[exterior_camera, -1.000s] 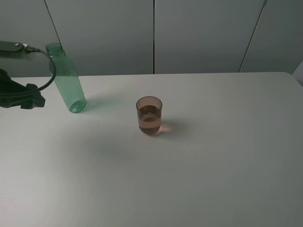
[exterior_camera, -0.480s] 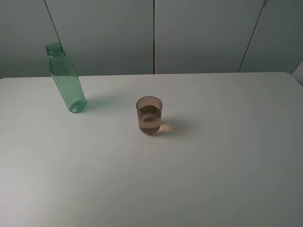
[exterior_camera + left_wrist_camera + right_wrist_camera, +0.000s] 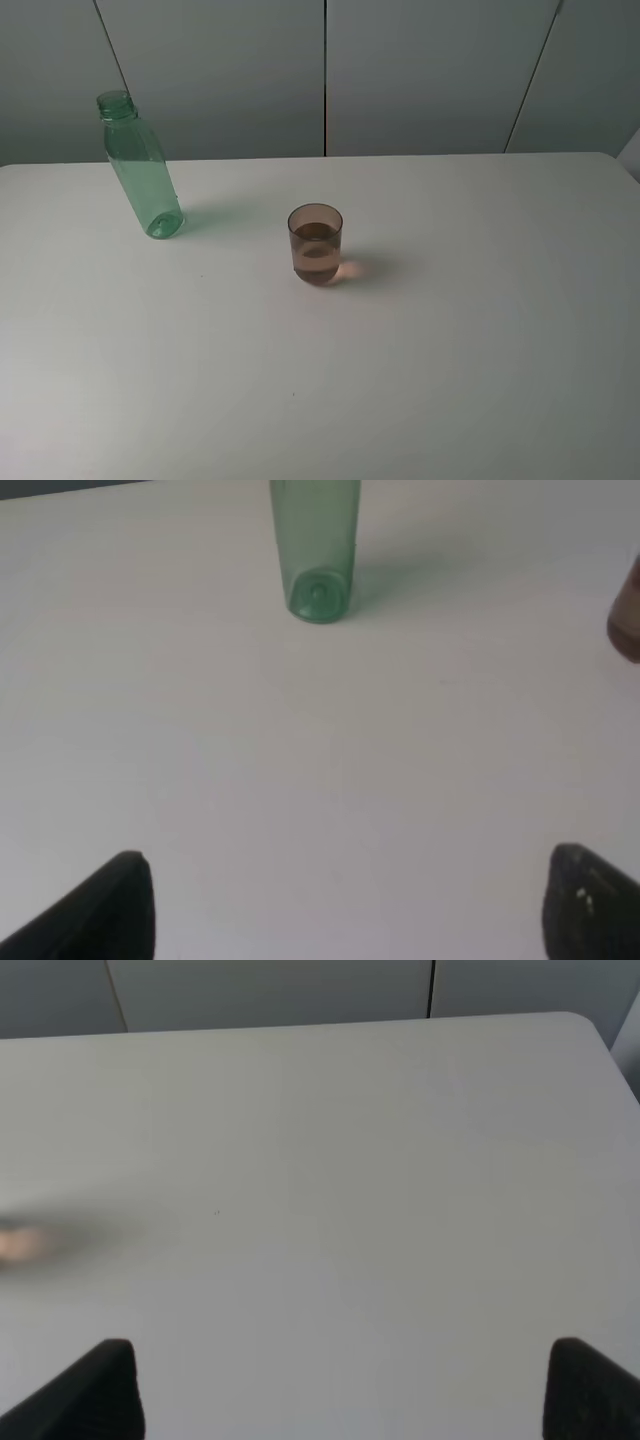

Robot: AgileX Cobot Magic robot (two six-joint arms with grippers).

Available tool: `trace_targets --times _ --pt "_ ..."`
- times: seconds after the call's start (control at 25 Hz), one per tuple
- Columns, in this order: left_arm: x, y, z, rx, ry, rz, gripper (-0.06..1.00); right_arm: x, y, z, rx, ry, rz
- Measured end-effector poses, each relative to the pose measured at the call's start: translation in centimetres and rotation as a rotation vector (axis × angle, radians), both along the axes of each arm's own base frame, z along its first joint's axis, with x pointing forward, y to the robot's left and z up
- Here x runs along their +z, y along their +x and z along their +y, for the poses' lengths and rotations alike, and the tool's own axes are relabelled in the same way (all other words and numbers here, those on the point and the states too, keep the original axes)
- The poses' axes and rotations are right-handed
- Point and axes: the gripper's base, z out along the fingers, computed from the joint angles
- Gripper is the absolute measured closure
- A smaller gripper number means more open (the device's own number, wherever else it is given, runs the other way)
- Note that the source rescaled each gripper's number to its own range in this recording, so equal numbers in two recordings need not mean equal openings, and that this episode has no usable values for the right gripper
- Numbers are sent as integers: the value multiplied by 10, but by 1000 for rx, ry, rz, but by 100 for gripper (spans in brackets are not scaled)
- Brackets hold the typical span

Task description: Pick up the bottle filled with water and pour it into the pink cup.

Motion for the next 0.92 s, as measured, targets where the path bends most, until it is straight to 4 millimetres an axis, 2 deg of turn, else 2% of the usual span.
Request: trace_targets --times 0.32,0.92 --pt "-11 -20 1 -10 10 -95 -6 0 0 0 0 0 0" --pt "-13 -21 1 -37 17 -100 -6 0 0 0 0 0 0"
